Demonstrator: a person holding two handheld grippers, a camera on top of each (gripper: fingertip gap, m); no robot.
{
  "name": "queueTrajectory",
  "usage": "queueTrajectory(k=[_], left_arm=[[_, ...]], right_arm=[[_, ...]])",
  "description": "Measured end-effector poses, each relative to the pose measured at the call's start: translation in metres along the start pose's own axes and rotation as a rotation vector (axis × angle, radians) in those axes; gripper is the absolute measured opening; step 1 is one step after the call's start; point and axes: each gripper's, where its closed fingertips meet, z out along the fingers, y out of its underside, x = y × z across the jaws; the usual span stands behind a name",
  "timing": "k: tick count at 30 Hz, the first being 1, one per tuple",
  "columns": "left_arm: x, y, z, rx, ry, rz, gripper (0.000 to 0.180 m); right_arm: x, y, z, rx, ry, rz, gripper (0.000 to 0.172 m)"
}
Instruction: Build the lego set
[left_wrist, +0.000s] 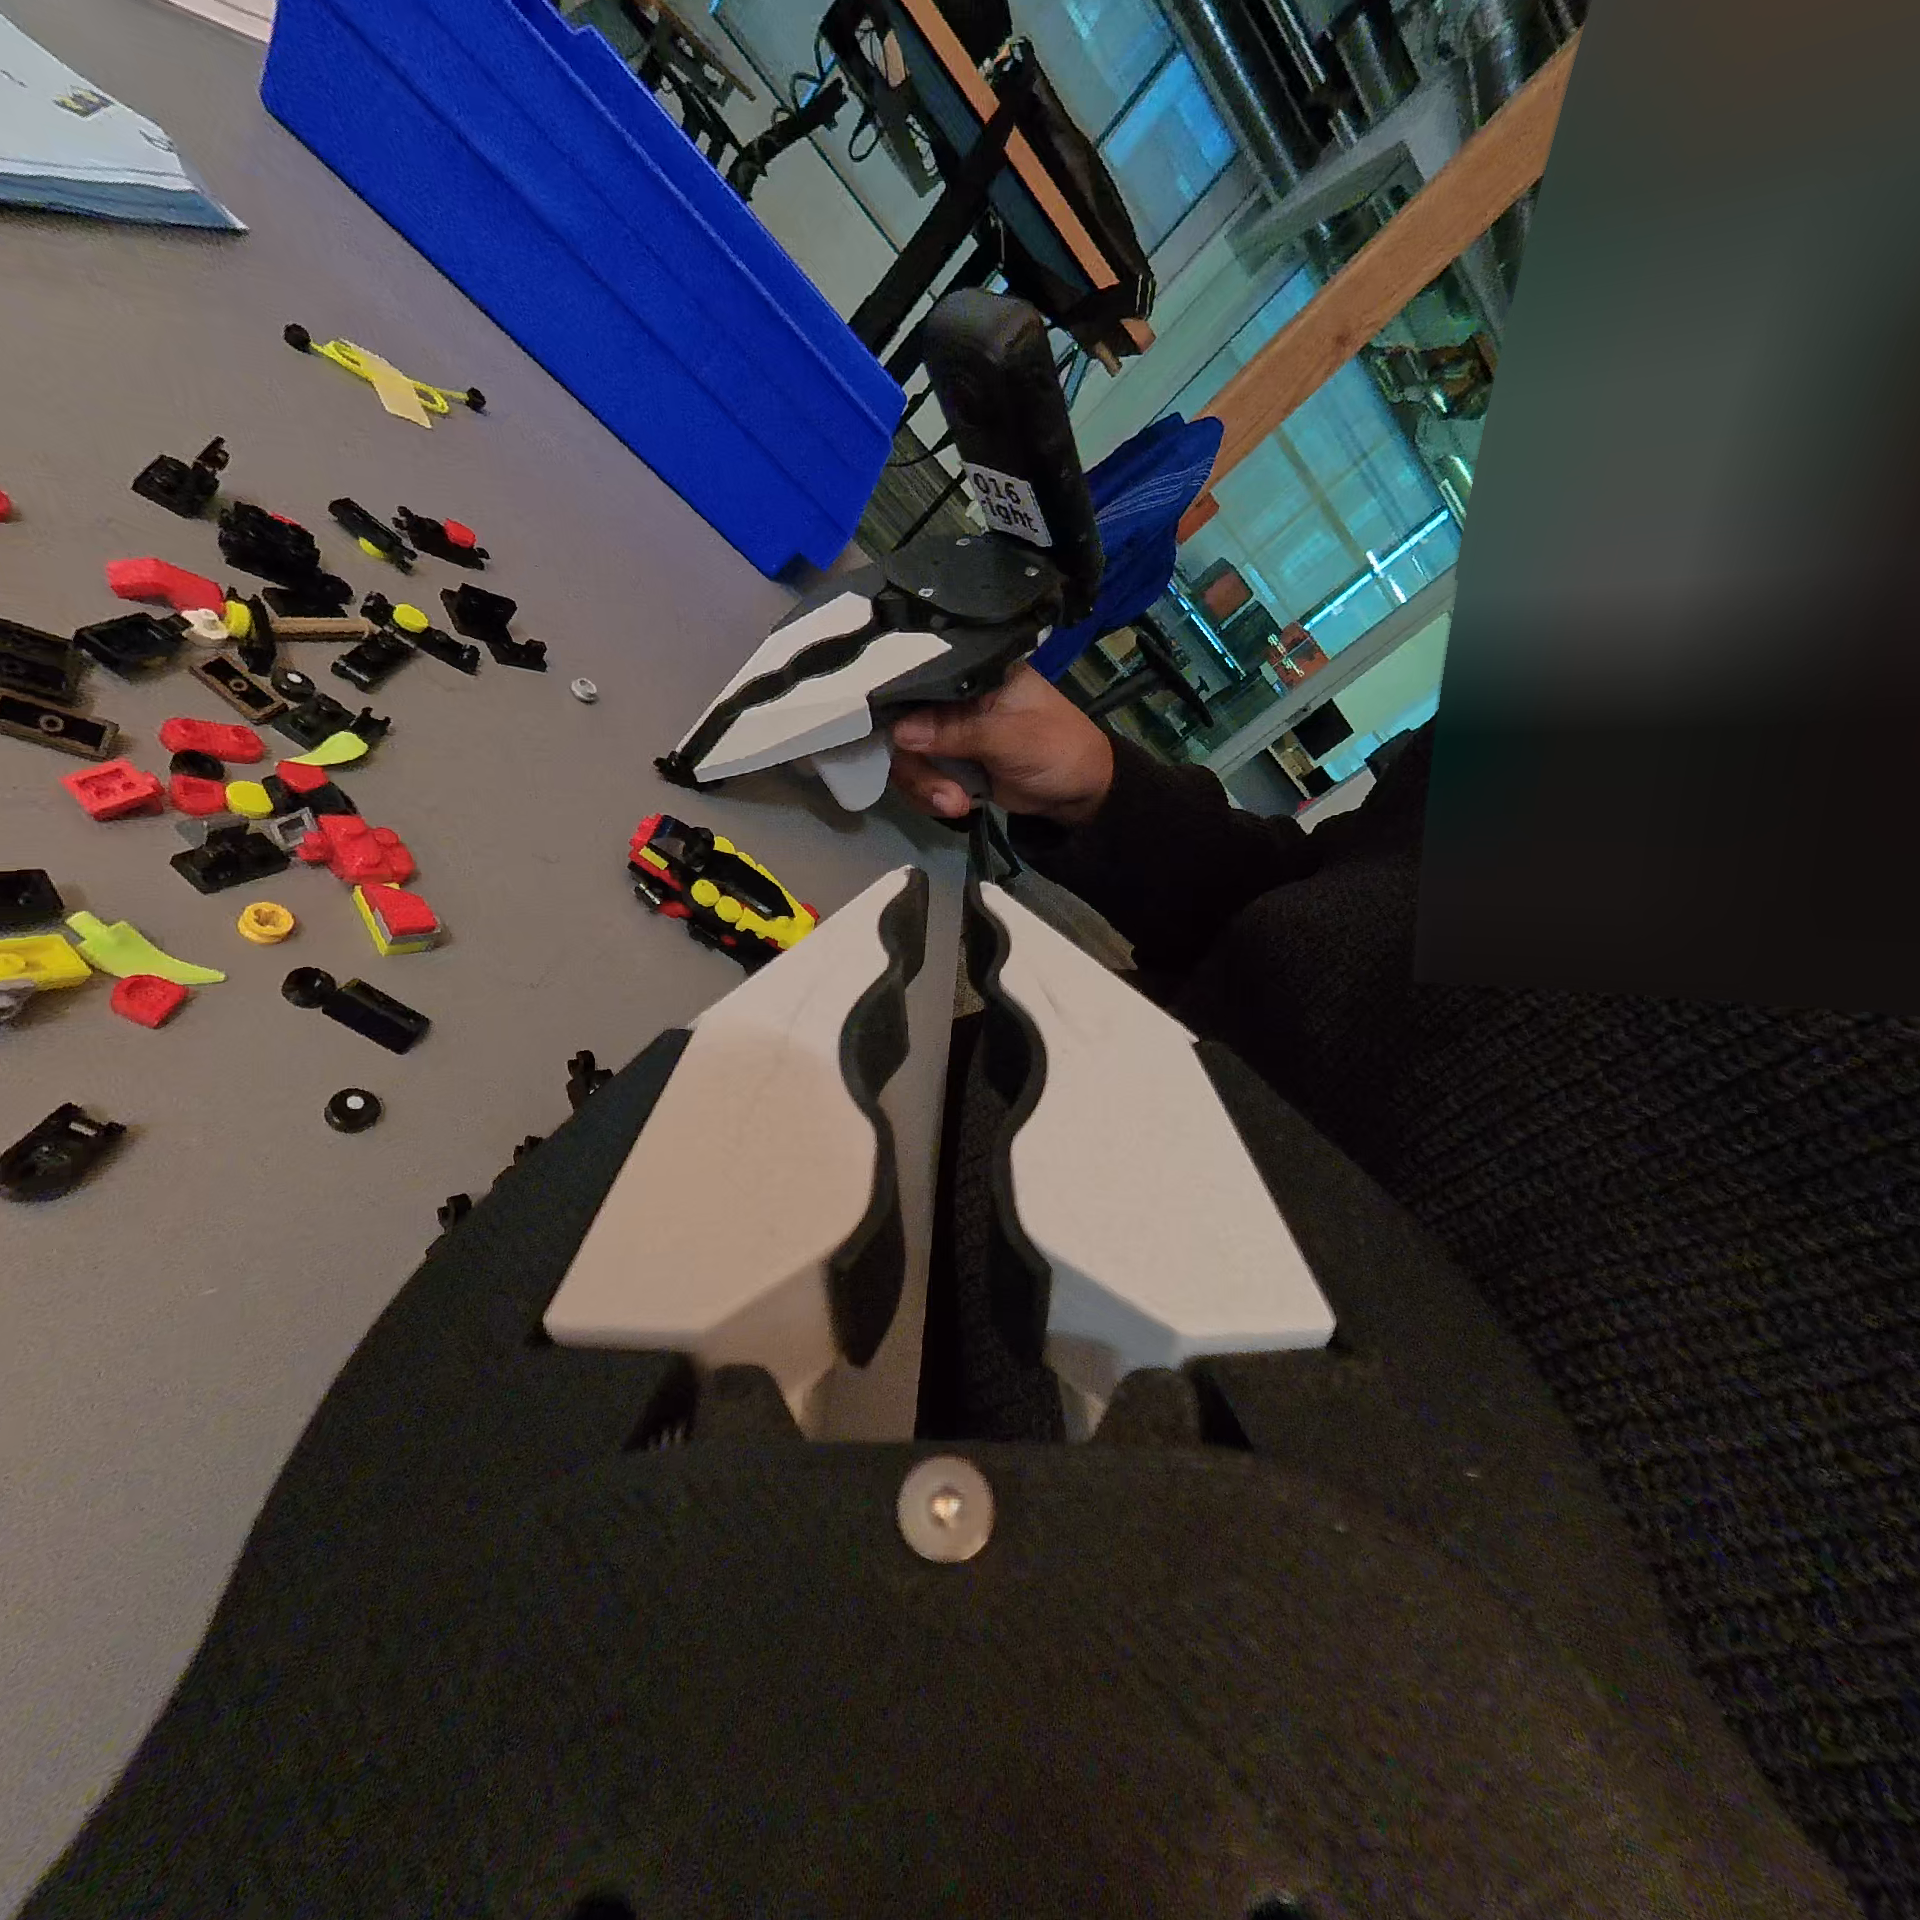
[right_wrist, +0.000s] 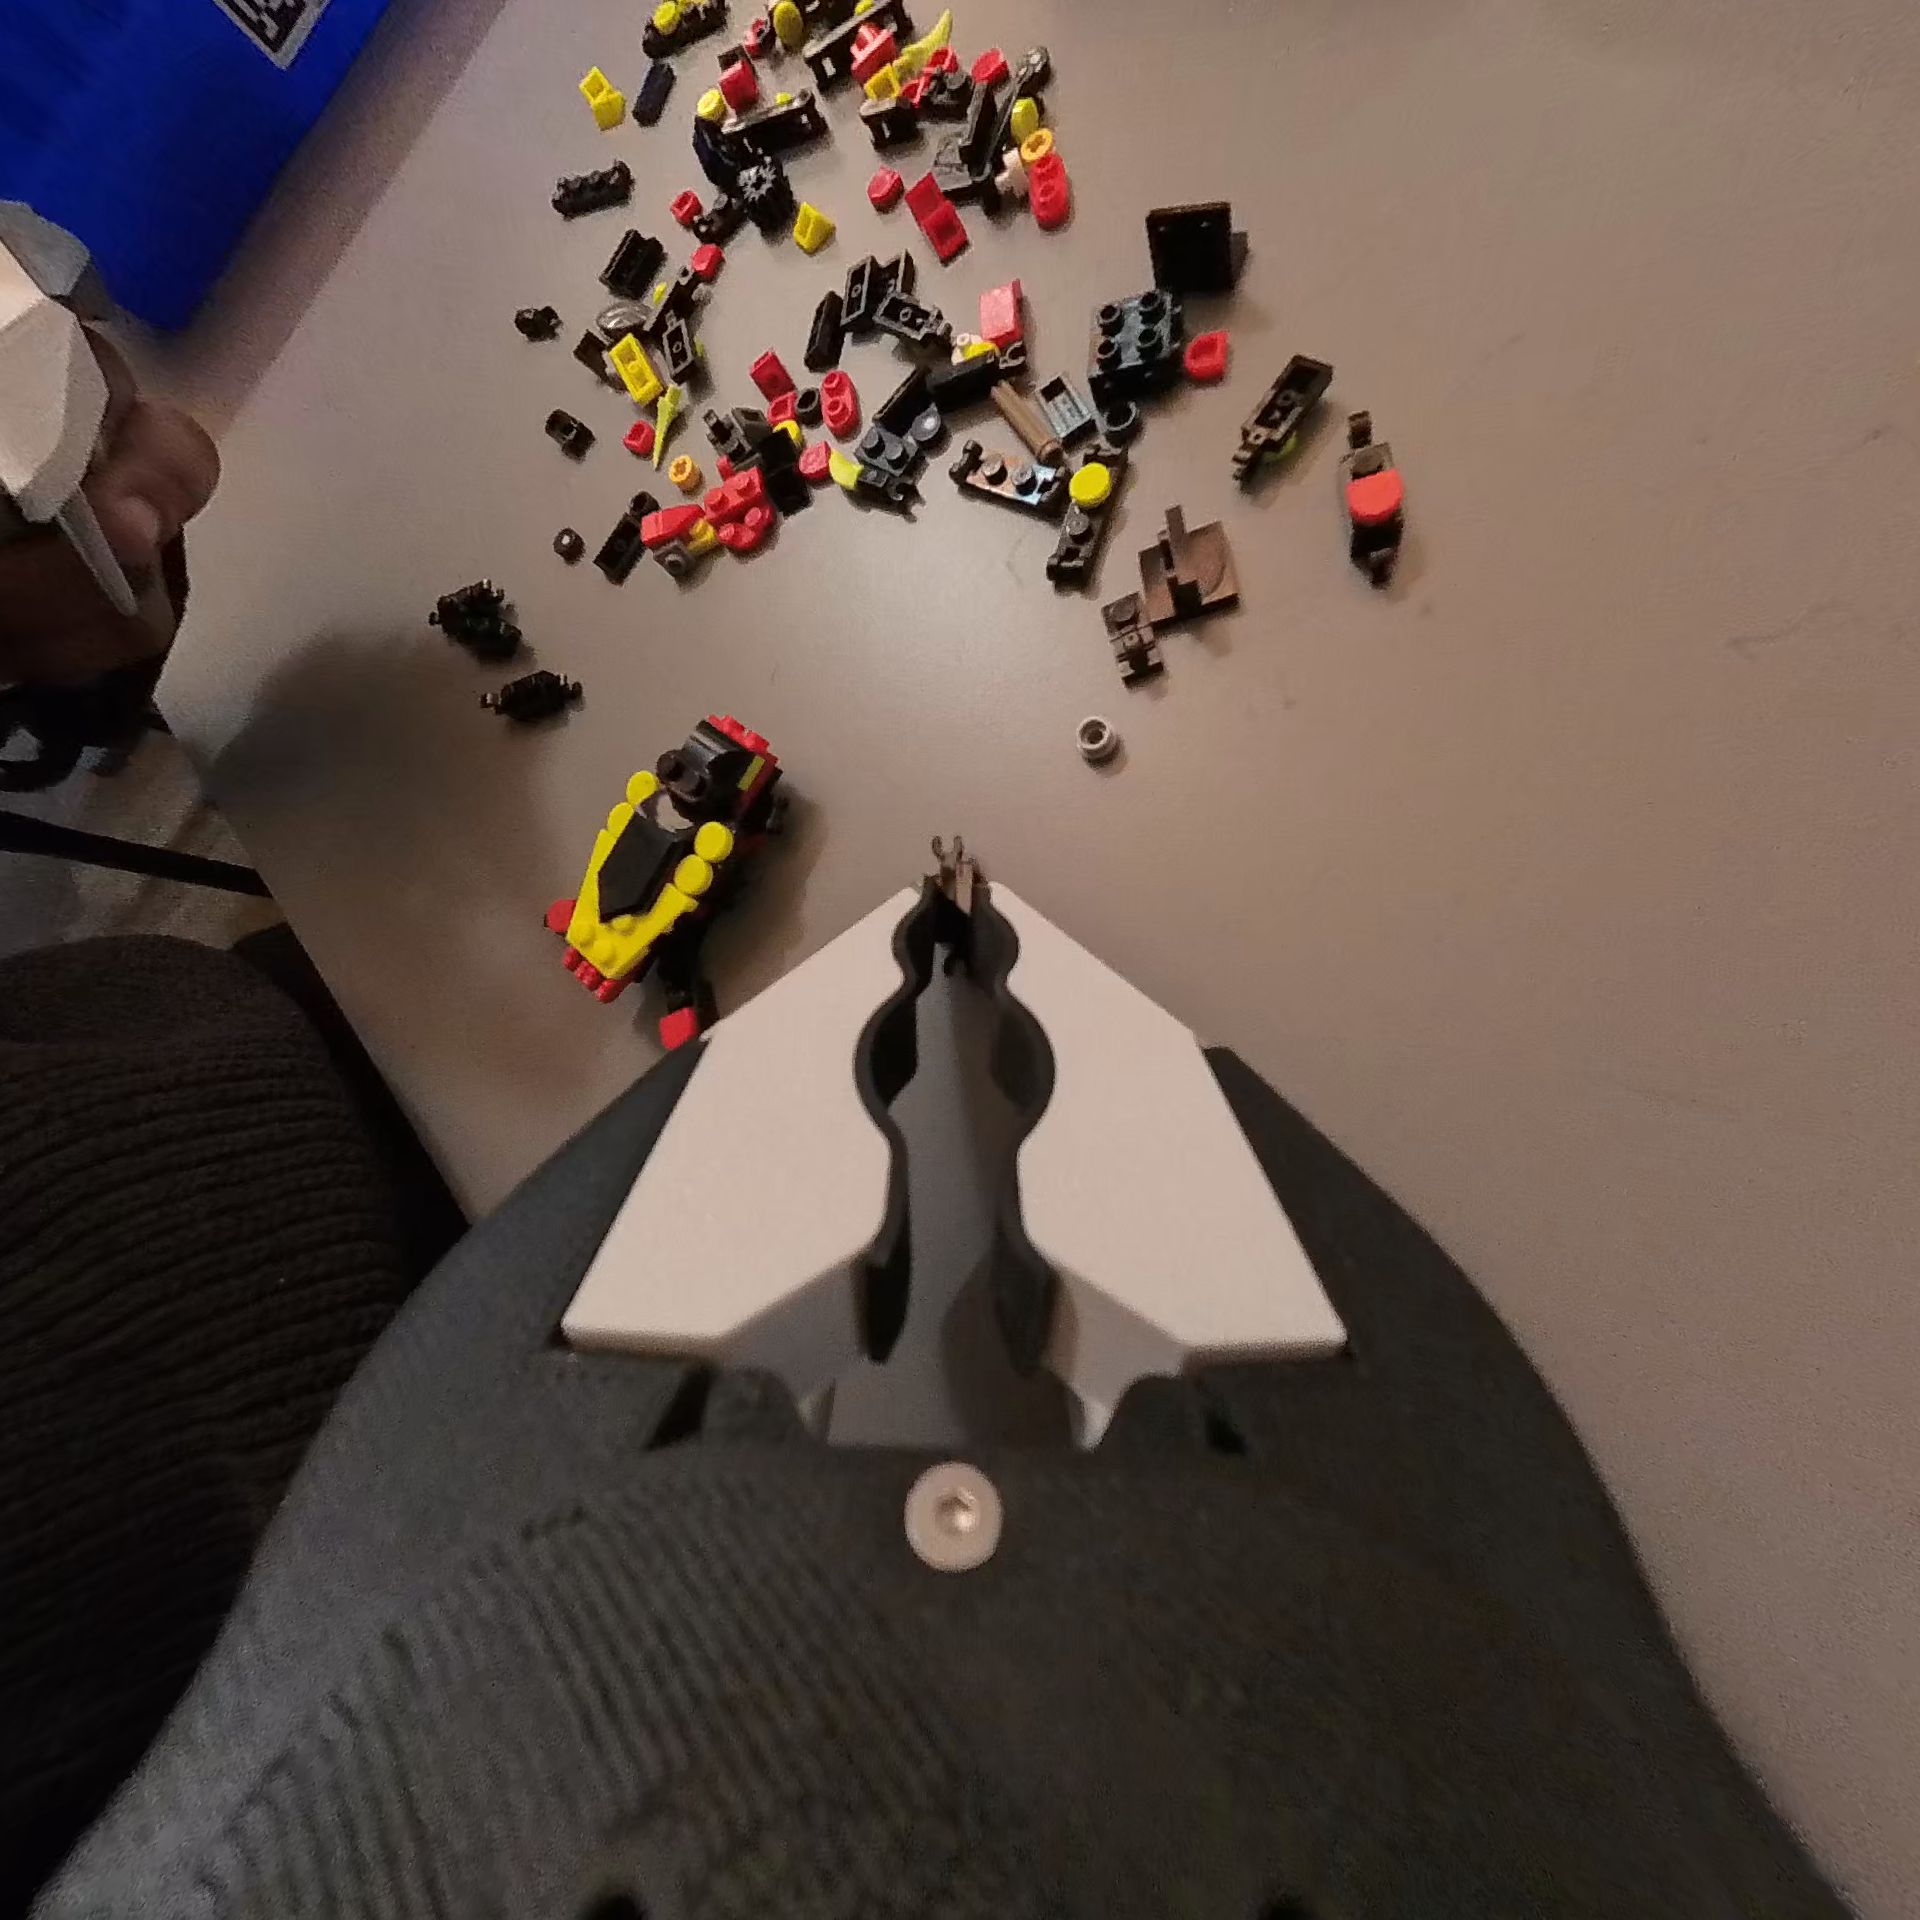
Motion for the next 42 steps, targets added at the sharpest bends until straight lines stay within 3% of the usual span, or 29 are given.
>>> queueTrajectory(k=[9, 18, 22, 26, 31, 42], left_arm=[[0.0, 0.001, 0.0, -0.004, 0.001, -0.003, 0.004], [0.0, 0.001, 0.0, -0.005, 0.001, -0.009, 0.004], [0.0, 0.001, 0.0, -0.005, 0.003, -0.011, 0.004], [-0.001, 0.001, 0.0, -0.004, 0.004, -0.014, 0.004], [0.0, 0.0, 0.0, -0.002, 0.008, -0.02, 0.004], [0.002, -0.003, -0.002, 0.018, 0.013, -0.013, 0.003]], right_arm=[[-0.007, 0.003, 0.002, -0.005, -0.096, 0.113, 0.006], [0.015, -0.003, -0.008, 0.039, -0.002, 0.126, 0.01], [0.023, -0.009, -0.015, 0.061, 0.079, 0.007, 0.021], [0.007, -0.017, -0.018, 0.06, 0.136, -0.26, 0.018], [0.009, -0.01, -0.014, -0.048, 0.344, -0.635, 0.008], [0.013, -0.002, -0.008, -0.085, 0.32, -0.585, 0.006]])
